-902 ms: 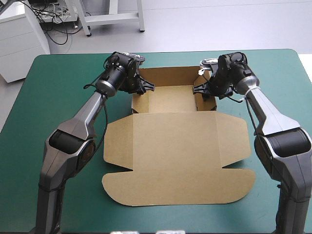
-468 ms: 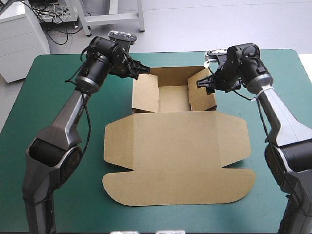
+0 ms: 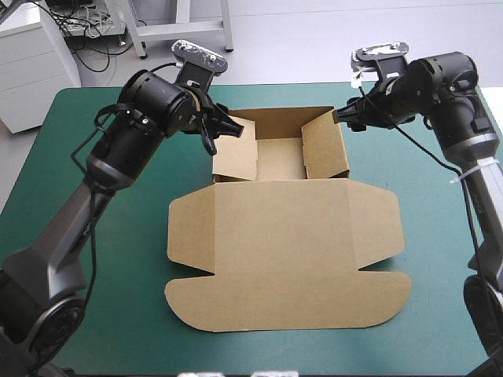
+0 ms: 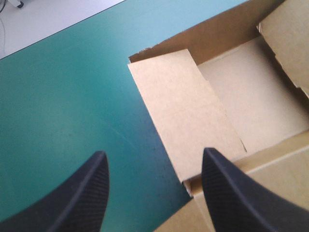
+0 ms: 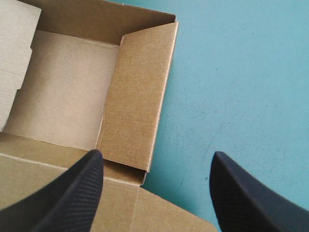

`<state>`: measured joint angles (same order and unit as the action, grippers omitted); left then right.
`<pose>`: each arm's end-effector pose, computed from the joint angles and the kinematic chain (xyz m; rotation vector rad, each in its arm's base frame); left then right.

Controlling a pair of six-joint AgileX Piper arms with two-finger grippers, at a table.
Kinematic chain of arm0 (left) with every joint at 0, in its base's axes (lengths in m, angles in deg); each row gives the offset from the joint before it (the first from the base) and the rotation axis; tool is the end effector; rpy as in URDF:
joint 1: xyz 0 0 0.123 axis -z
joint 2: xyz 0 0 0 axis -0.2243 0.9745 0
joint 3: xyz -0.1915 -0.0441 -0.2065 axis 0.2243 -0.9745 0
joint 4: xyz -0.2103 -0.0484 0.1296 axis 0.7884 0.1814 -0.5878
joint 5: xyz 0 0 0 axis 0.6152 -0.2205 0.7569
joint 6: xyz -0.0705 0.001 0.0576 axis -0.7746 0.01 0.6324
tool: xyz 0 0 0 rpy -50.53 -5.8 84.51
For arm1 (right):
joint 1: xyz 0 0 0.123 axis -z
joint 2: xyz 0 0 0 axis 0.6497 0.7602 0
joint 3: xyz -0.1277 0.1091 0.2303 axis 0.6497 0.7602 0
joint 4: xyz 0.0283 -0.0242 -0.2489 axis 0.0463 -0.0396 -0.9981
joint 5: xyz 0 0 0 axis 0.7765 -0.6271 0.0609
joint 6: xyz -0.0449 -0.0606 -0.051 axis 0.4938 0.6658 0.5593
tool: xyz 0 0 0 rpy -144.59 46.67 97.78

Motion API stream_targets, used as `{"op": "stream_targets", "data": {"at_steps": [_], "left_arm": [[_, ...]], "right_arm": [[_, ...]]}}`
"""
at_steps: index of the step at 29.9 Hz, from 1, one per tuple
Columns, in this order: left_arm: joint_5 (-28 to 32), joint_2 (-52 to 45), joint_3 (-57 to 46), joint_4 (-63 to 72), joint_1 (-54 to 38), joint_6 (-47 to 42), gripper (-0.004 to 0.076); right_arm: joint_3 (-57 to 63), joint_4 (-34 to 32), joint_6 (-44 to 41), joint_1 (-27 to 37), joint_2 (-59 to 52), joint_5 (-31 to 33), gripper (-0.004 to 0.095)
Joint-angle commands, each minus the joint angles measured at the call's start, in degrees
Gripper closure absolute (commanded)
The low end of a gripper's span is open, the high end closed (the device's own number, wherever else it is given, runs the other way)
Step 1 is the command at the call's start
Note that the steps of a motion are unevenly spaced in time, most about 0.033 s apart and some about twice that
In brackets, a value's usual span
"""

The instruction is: Fold the box

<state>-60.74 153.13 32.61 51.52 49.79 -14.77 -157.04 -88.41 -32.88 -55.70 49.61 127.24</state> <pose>0.3054 -0.1956 0.4516 0.5286 2.2972 0.0079 0.3385 0.0918 0.4399 -0.3242 2.4341 0.1165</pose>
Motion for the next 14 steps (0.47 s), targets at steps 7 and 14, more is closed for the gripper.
{"op": "stream_targets", "data": {"at_steps": [7, 14], "left_arm": [[1.9, -20.6, -19.9, -5.9, 1.1, -0.3, 0.0314], [4.8, -35.2, -38.3, -5.9, 1.1, -1.2, 0.0314]], "right_arm": [[-1.9, 0.0, 0.8, 0.3, -3.6, -0.2, 0.0303], [-1.9, 0.6, 0.5, 0.3, -0.9, -0.5, 0.0302]]}}
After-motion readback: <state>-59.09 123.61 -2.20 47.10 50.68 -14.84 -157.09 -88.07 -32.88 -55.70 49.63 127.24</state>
